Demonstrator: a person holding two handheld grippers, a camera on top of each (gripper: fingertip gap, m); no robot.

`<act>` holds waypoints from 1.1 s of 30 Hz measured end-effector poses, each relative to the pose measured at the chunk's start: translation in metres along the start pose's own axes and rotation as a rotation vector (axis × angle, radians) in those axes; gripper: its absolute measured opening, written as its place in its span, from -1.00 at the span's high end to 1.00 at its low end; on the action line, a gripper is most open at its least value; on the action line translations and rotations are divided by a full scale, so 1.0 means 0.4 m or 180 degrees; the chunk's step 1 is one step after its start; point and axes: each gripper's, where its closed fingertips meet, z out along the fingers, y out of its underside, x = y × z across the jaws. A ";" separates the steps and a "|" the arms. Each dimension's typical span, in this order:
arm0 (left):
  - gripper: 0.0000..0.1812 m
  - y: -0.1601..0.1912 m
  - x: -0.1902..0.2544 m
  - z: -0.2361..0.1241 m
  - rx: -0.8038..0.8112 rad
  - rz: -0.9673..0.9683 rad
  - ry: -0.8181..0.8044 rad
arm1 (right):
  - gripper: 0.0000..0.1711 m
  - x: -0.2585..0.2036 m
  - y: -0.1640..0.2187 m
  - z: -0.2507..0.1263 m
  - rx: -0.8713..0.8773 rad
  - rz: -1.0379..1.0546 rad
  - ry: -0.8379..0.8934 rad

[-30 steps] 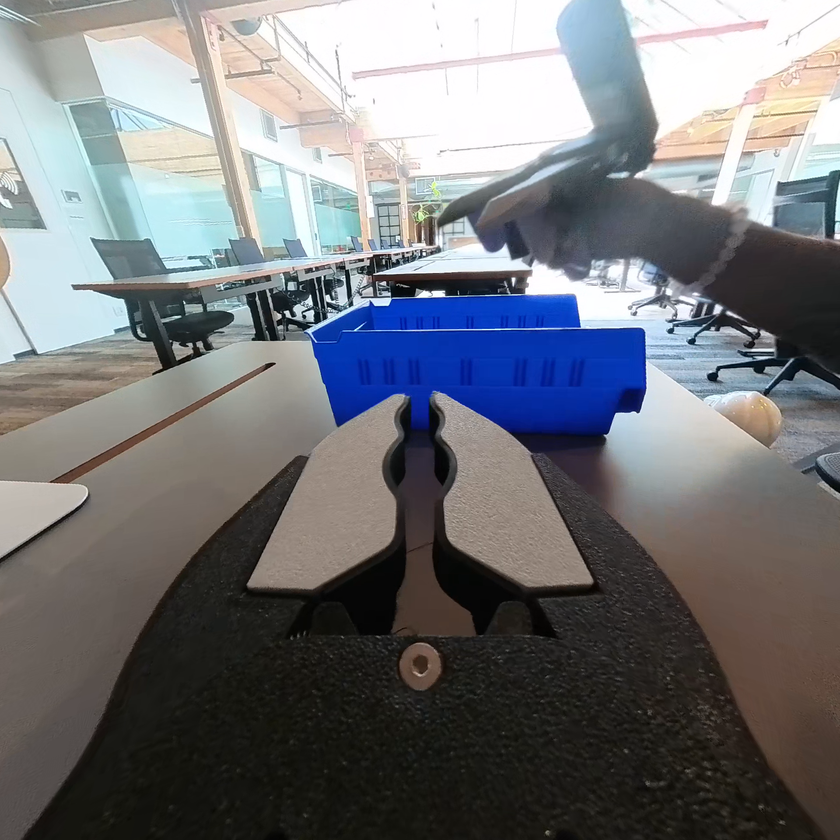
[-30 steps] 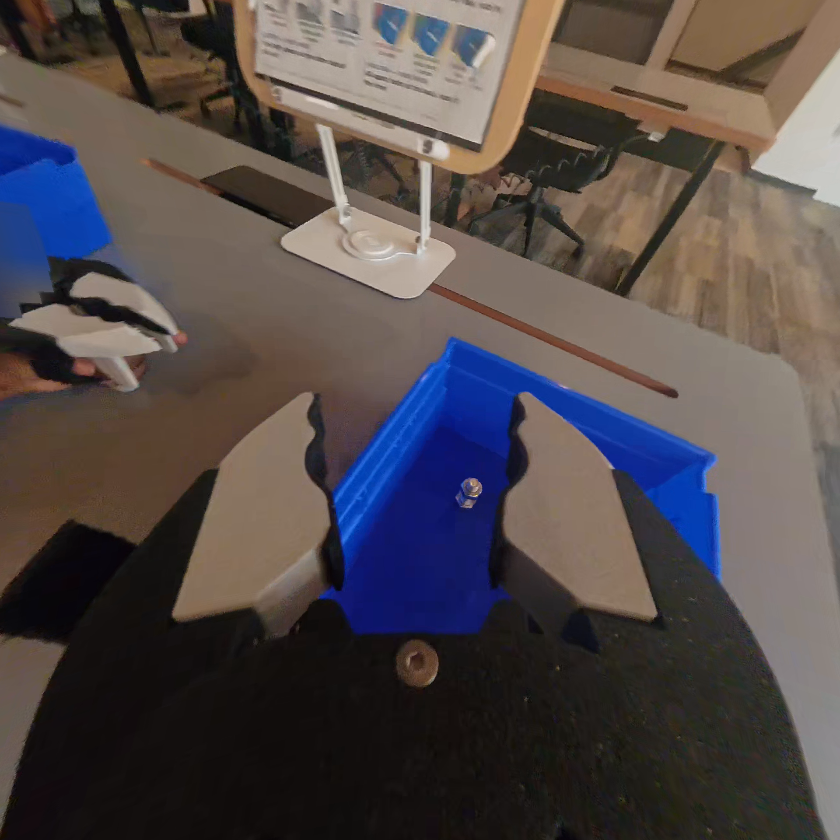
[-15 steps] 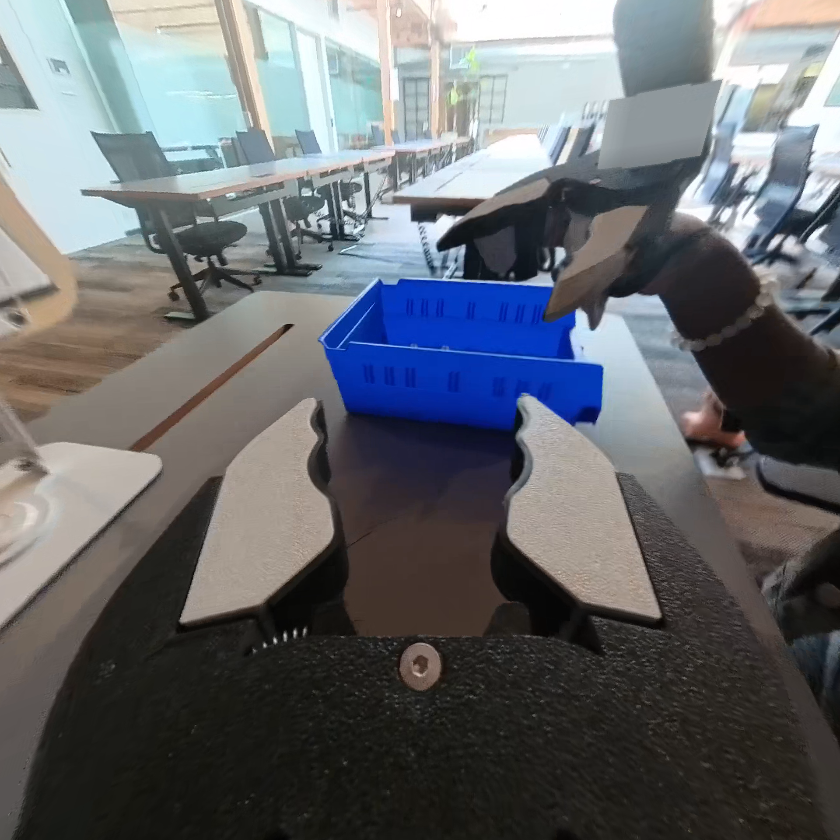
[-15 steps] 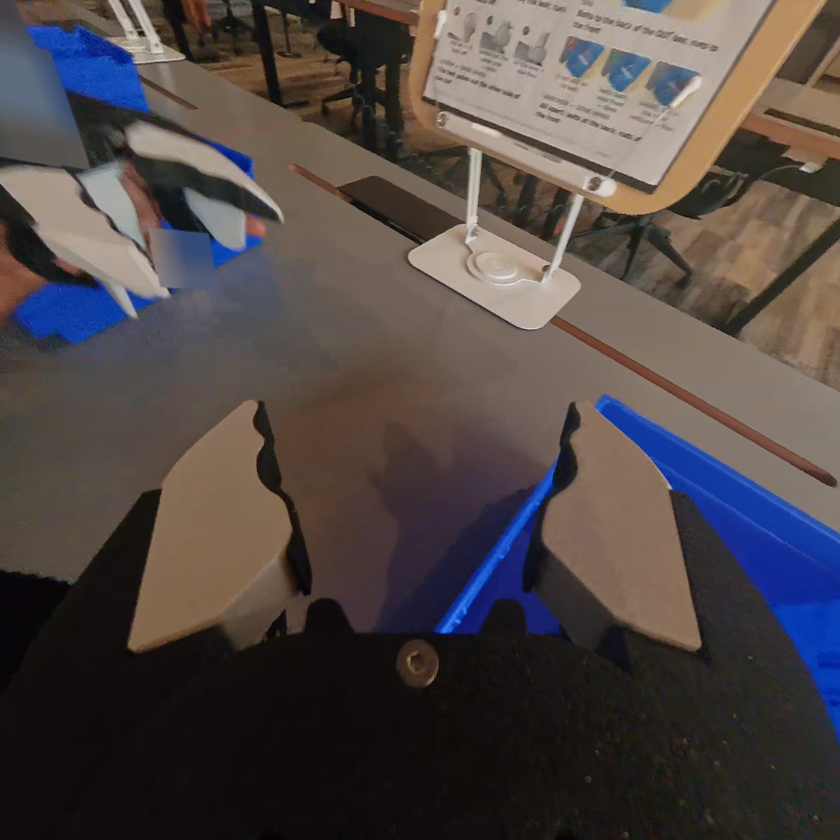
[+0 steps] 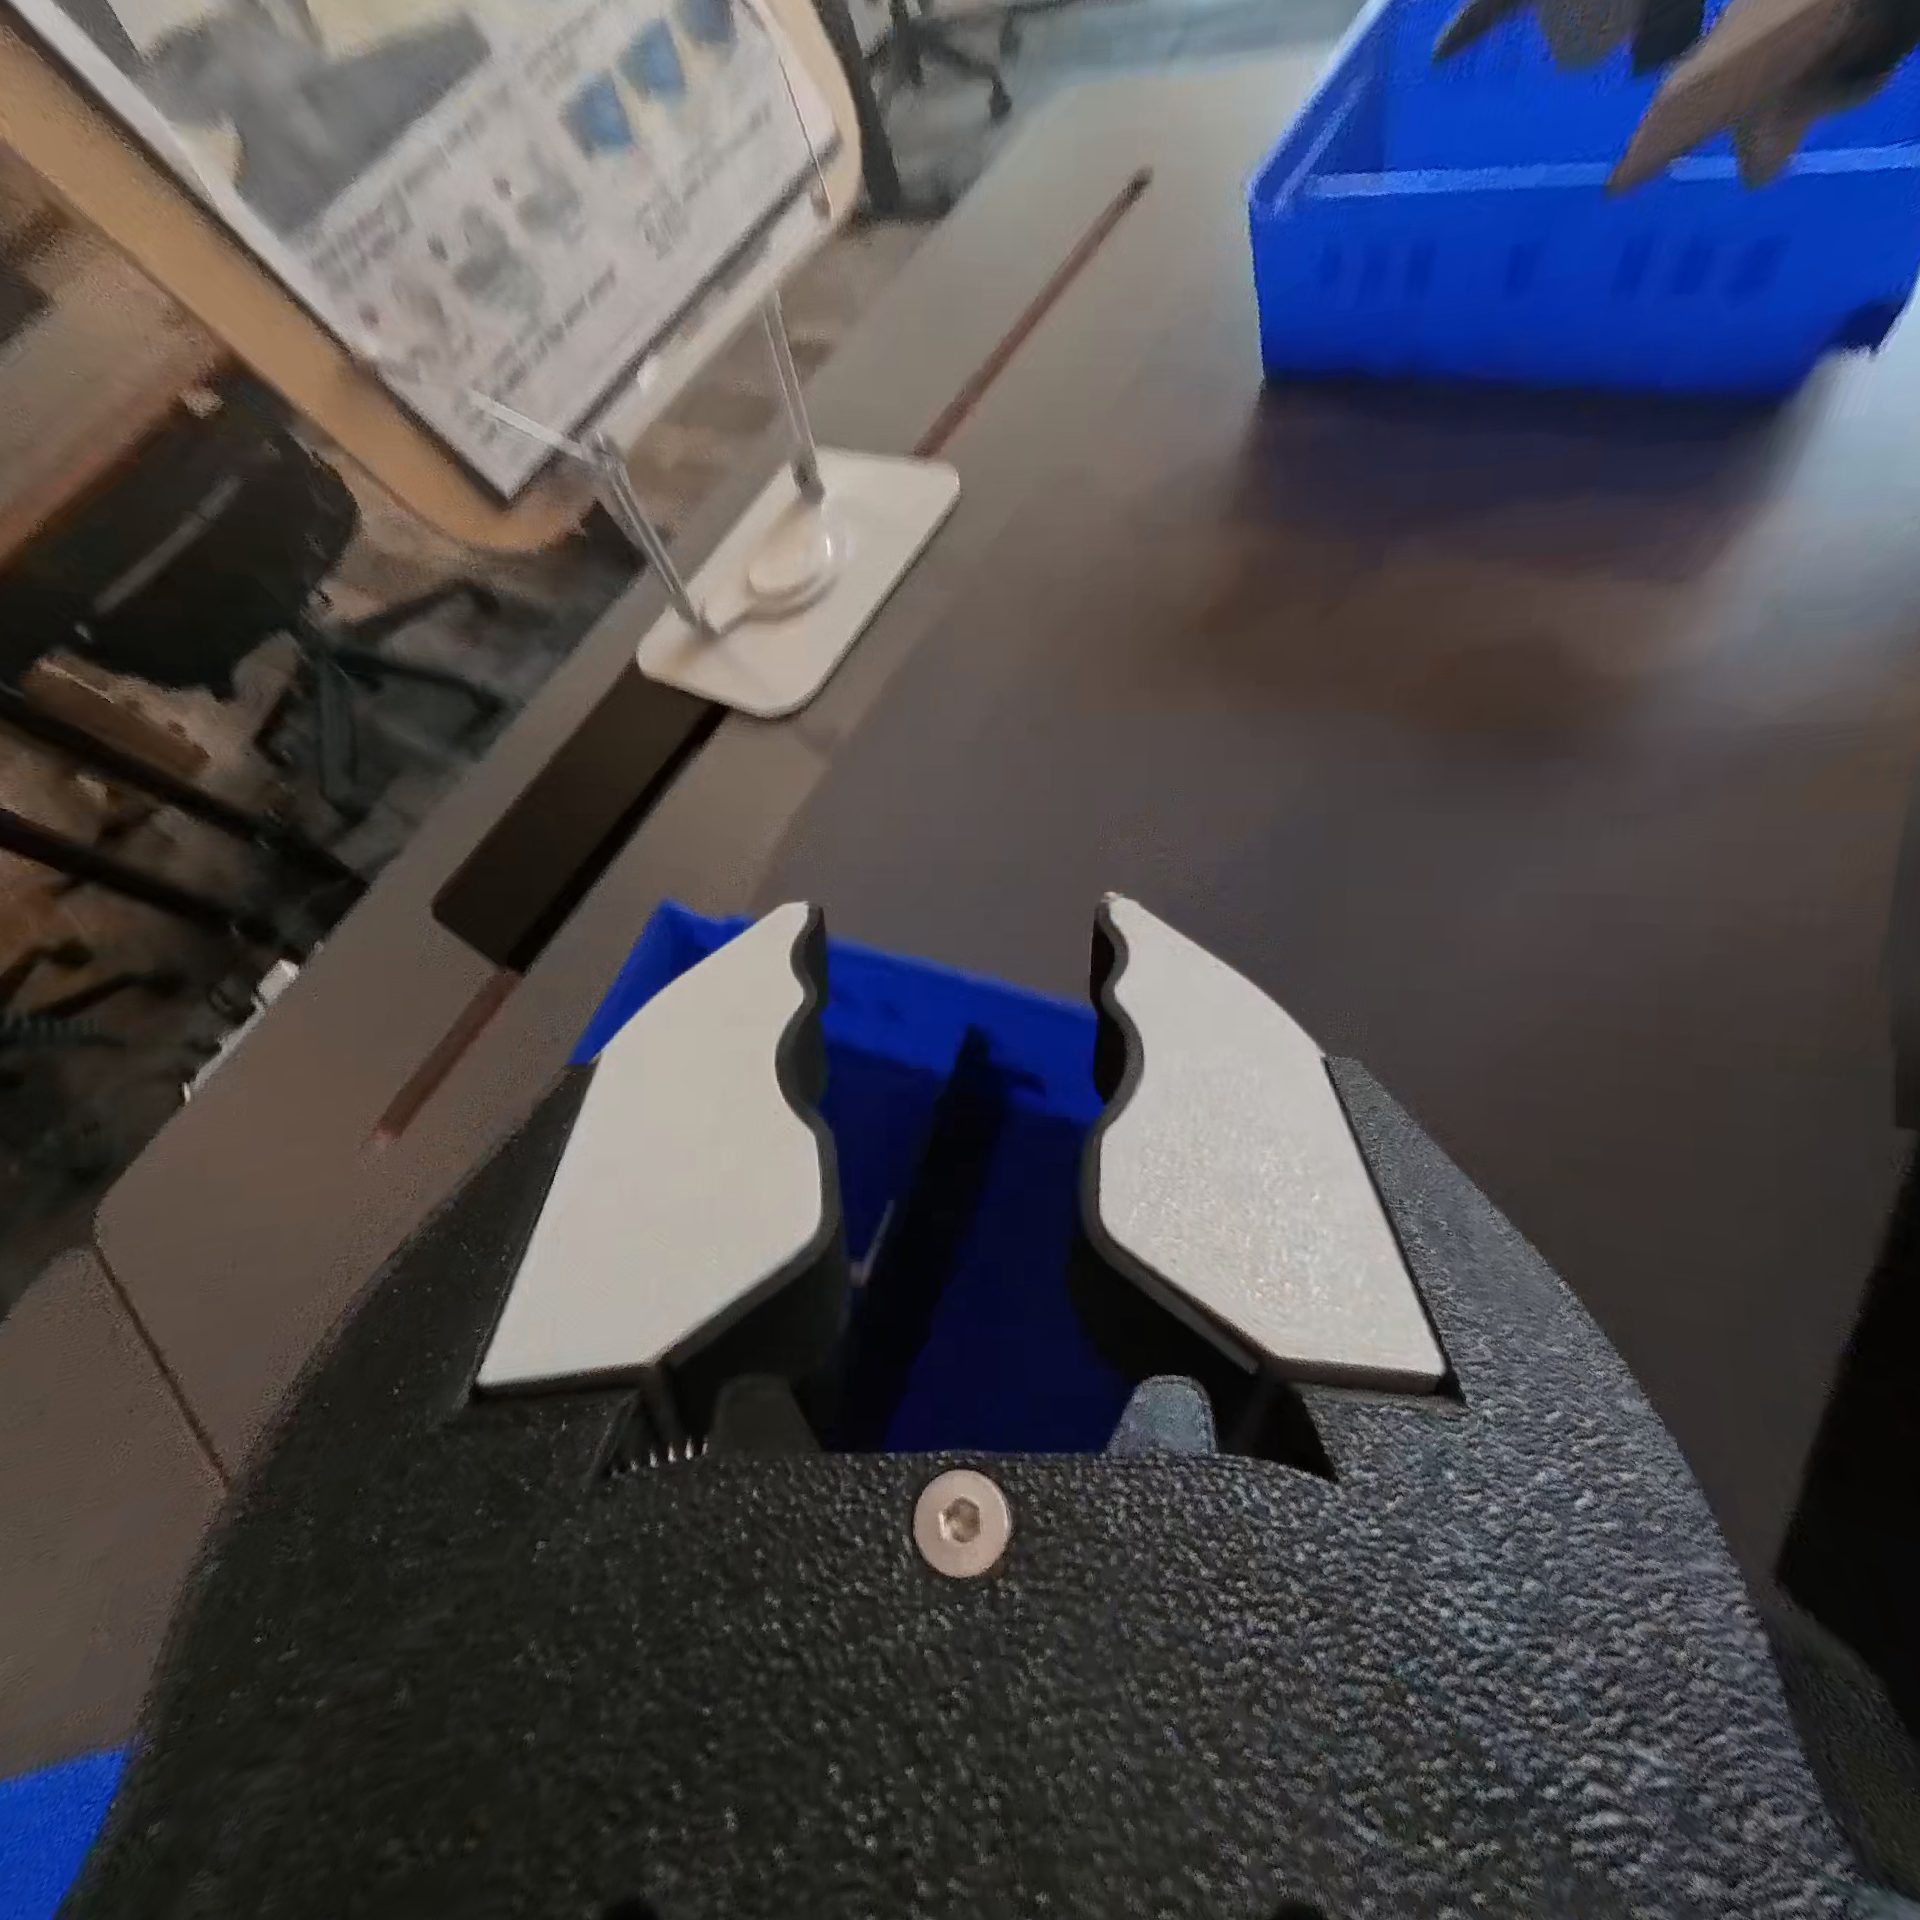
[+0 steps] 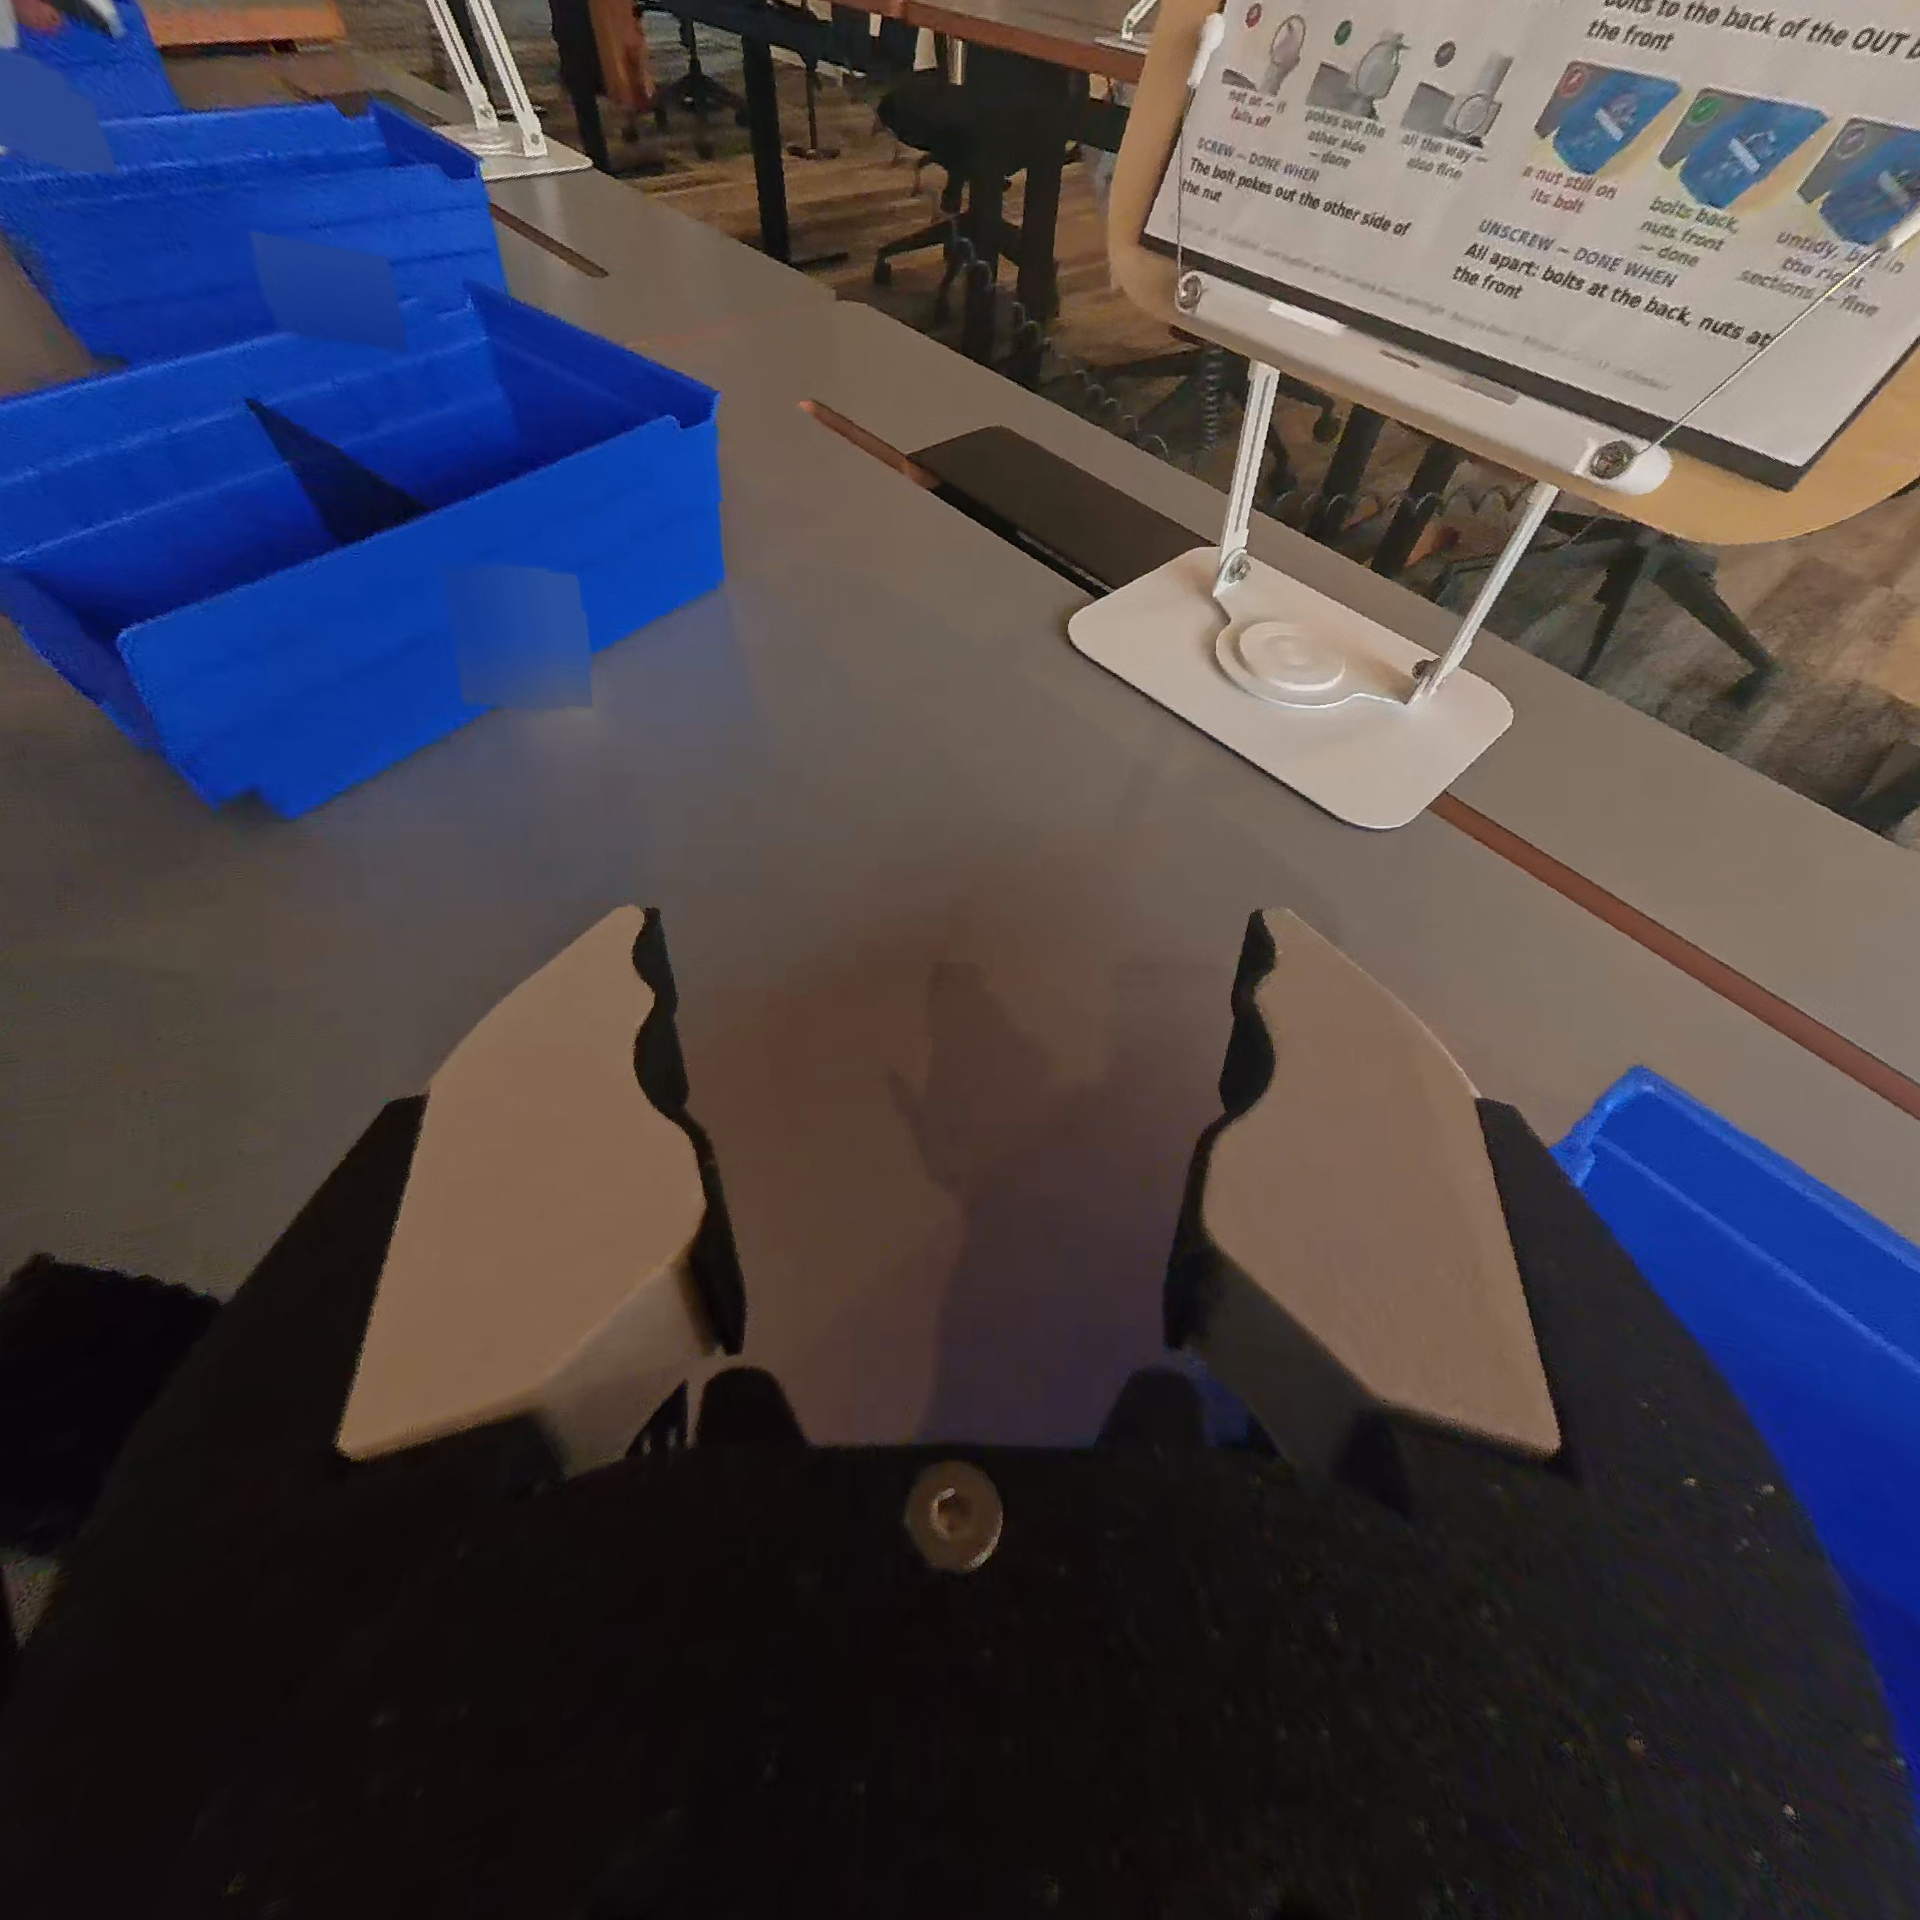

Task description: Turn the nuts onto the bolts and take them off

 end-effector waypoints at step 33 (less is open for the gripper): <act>0.78 0.400 -0.158 0.046 -0.1893 0.1724 0.2288 | -0.13 0.047 0.010 0.091 -0.0080 0.0294 0.0285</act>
